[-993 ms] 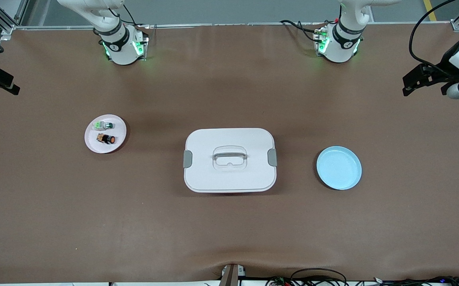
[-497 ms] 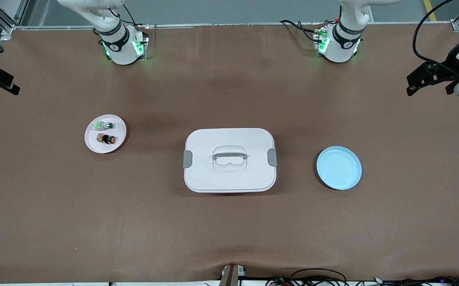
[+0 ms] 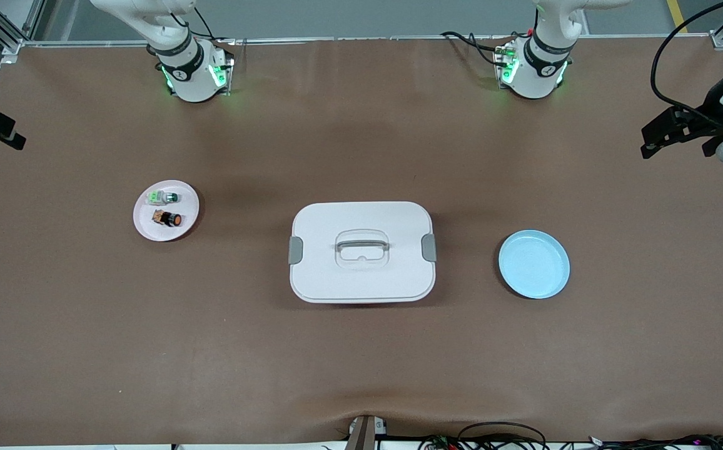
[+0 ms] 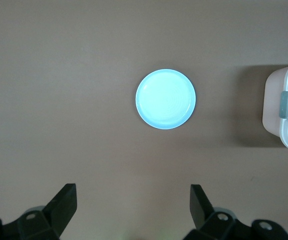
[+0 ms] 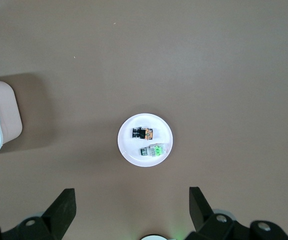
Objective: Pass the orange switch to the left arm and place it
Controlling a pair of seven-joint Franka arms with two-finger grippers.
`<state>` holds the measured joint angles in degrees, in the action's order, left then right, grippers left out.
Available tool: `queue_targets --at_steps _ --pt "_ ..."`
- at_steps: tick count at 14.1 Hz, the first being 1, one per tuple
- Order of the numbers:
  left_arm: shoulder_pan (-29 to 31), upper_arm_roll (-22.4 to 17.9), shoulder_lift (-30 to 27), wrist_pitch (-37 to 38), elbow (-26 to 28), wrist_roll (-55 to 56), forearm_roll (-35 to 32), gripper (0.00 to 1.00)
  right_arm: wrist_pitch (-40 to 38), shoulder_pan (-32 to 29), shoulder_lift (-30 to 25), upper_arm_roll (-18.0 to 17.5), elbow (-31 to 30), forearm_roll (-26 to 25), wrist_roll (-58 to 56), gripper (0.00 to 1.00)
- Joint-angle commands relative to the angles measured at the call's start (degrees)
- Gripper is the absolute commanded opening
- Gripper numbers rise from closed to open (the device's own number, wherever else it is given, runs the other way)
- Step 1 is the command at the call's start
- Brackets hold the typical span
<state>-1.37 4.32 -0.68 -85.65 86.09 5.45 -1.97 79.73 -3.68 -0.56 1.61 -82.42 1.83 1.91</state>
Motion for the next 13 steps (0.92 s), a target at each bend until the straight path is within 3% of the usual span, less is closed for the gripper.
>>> queue_targets --at_steps 1,6,10,13 --pt "0.0 0.0 0.5 0.7 -1.5 -1.4 -0.9 1.0 0.2 -0.5 -0.1 -0.3 -0.3 1.0 0.9 1.0" --pt "2.1 -0.1 0.4 0.7 -1.6 -1.9 -1.2 1.0 -0.1 -0.3 4.6 -0.3 -0.3 1.4 1.2 1.0" --pt "2.1 -0.1 1.1 0.7 -1.5 -1.9 -1.1 1.0 1.6 -2.3 6.7 -0.2 -1.2 5.3 0.6 1.0" --pt "2.0 0.0 1.7 0.1 -1.6 -1.9 -0.9 1.0 7.5 -2.3 5.5 -0.2 -10.0 5.2 0.9 1.0"
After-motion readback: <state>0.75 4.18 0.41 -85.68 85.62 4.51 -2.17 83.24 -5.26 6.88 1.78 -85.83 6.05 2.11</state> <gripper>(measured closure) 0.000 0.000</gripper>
